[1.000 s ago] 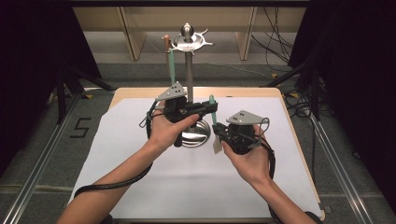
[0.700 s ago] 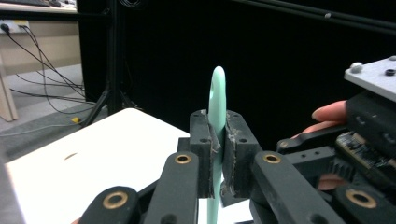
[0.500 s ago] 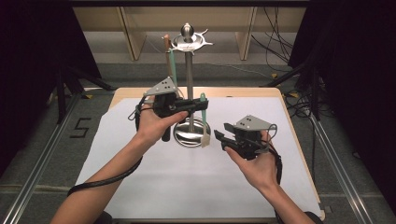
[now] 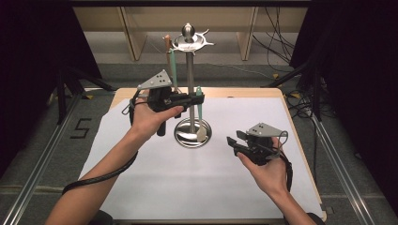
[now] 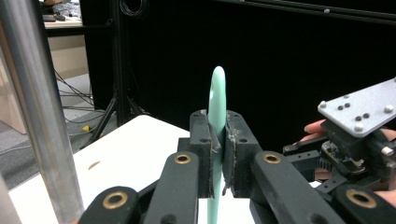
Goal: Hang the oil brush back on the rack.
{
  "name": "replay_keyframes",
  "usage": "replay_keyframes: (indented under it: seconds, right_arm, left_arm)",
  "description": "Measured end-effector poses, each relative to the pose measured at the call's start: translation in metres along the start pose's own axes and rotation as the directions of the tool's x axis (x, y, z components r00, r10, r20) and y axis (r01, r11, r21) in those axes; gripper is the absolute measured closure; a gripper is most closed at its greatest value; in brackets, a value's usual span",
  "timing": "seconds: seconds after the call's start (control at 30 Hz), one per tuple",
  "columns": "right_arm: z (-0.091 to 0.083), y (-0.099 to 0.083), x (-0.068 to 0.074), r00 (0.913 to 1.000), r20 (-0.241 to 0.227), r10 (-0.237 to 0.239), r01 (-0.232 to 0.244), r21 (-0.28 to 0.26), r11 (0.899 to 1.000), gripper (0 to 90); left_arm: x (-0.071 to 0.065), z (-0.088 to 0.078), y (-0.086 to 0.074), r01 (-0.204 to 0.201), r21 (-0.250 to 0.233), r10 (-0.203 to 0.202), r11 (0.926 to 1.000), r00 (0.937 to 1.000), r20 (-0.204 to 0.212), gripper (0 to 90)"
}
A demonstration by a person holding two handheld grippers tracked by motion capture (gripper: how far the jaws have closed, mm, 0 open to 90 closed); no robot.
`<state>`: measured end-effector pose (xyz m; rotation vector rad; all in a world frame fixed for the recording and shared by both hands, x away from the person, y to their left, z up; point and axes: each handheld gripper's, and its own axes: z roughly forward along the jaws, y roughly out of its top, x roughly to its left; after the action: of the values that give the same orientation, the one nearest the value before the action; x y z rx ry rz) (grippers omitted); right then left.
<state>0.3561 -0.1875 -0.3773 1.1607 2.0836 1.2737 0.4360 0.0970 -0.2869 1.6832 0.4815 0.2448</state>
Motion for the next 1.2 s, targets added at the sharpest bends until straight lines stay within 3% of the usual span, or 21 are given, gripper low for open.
replay_keyframes:
  seconds: [0.1, 0.13, 0.2, 0.23, 0.33, 0.43, 0.47, 0.57, 0.6, 0.7, 0.77, 0.83, 0.87, 0.97, 1.0, 1.1, 1.13, 1.2]
  right_arm:
    - [-0.001, -0.001, 0.000, 0.9998, -0.005, 0.017, -0.017, 0.026, 1.000, 56.8]
    - [0.000, -0.001, -0.002, 0.9999, -0.015, -0.002, 0.002, 0.017, 1.000, 56.9]
    - [0.001, -0.001, -0.003, 0.9997, 0.008, -0.021, 0.021, -0.002, 1.000, 56.9]
    - [0.003, -0.002, -0.002, 1.0000, -0.001, 0.001, -0.001, -0.017, 1.000, 56.9]
    - [0.001, -0.001, -0.002, 0.9999, -0.012, -0.005, 0.005, 0.019, 1.000, 56.9]
    - [0.002, 0.001, -0.004, 0.9994, 0.002, -0.034, 0.034, -0.001, 0.999, 56.9]
    - [0.002, 0.001, -0.001, 0.9998, -0.011, 0.015, -0.015, 0.019, 1.000, 56.9]
    - [0.002, 0.001, -0.001, 1.0000, -0.006, 0.008, -0.008, 0.021, 1.000, 56.9]
    - [0.002, 0.001, -0.001, 1.0000, -0.005, 0.008, -0.007, 0.021, 1.000, 57.0]
    - [0.001, 0.001, -0.001, 0.9998, -0.005, 0.021, -0.020, 0.023, 1.000, 57.1]
    - [0.004, 0.000, -0.004, 0.9993, 0.019, -0.031, 0.032, -0.018, 0.999, 57.2]
    - [0.005, -0.001, -0.003, 0.9993, 0.025, -0.027, 0.027, -0.034, 0.999, 57.3]
    - [0.004, 0.000, -0.002, 0.9998, 0.019, -0.002, 0.002, -0.030, 1.000, 57.3]
    - [0.005, 0.000, -0.003, 0.9996, 0.022, -0.016, 0.017, -0.039, 0.999, 57.3]
    - [0.004, 0.001, -0.004, 0.9995, 0.016, -0.026, 0.027, -0.031, 0.999, 57.4]
    - [0.003, 0.001, -0.004, 0.9997, 0.005, -0.023, 0.023, -0.018, 1.000, 57.4]
    - [0.002, 0.001, -0.001, 0.9997, 0.010, 0.021, -0.021, -0.006, 1.000, 57.4]
    - [0.002, 0.001, -0.003, 0.9998, 0.018, -0.013, 0.013, -0.027, 1.000, 57.5]
  left_arm:
    - [0.003, 0.000, 0.003, -0.027, -0.004, 0.027, 0.9996, 0.9996, 0.003, 82.9]
    - [0.003, -0.001, 0.004, -0.026, -0.004, 0.026, 0.9996, 0.9996, 0.003, 82.9]
    - [0.006, -0.001, 0.008, -0.035, -0.005, 0.035, 0.9994, 0.9994, 0.003, 82.9]
    - [0.007, -0.001, 0.010, -0.046, -0.005, 0.046, 0.9990, 0.9990, 0.004, 82.9]
    - [0.008, -0.001, 0.013, -0.049, -0.003, 0.049, 0.9988, 0.9988, 0.008, 82.9]
    - [0.009, -0.002, 0.018, -0.075, 0.008, 0.074, 0.9972, 0.9971, 0.017, 83.0]
    - [0.009, -0.002, 0.018, -0.075, 0.008, 0.074, 0.9972, 0.9971, 0.017, 83.0]
    - [0.012, -0.002, 0.020, -0.088, 0.016, 0.087, 0.9960, 0.9959, 0.024, 82.9]
    - [0.012, -0.003, 0.021, -0.069, 0.021, 0.069, 0.9974, 0.9974, 0.024, 82.9]
    - [0.017, -0.003, 0.023, -0.096, 0.018, 0.096, 0.9952, 0.9949, 0.032, 83.0]
    - [0.020, -0.004, 0.026, -0.097, 0.019, 0.097, 0.9951, 0.9946, 0.038, 82.9]
    - [0.020, -0.004, 0.028, -0.092, 0.019, 0.092, 0.9956, 0.9951, 0.036, 82.9]
    - [0.021, -0.005, 0.029, -0.089, 0.019, 0.088, 0.9959, 0.9955, 0.036, 82.9]
    - [0.023, -0.005, 0.033, -0.105, 0.012, 0.104, 0.9944, 0.9936, 0.044, 82.9]
    - [0.017, -0.006, 0.034, -0.009, 0.012, 0.009, 0.9999, 0.9990, 0.045, 82.9]
    - [0.018, -0.007, 0.038, -0.010, 0.012, 0.010, 0.9999, 0.9990, 0.043, 83.0]
    - [0.019, -0.008, 0.040, -0.011, 0.011, 0.011, 0.9999, 0.9990, 0.043, 83.0]
    - [0.019, -0.008, 0.043, -0.010, 0.007, 0.010, 0.9999, 0.9990, 0.044, 82.9]
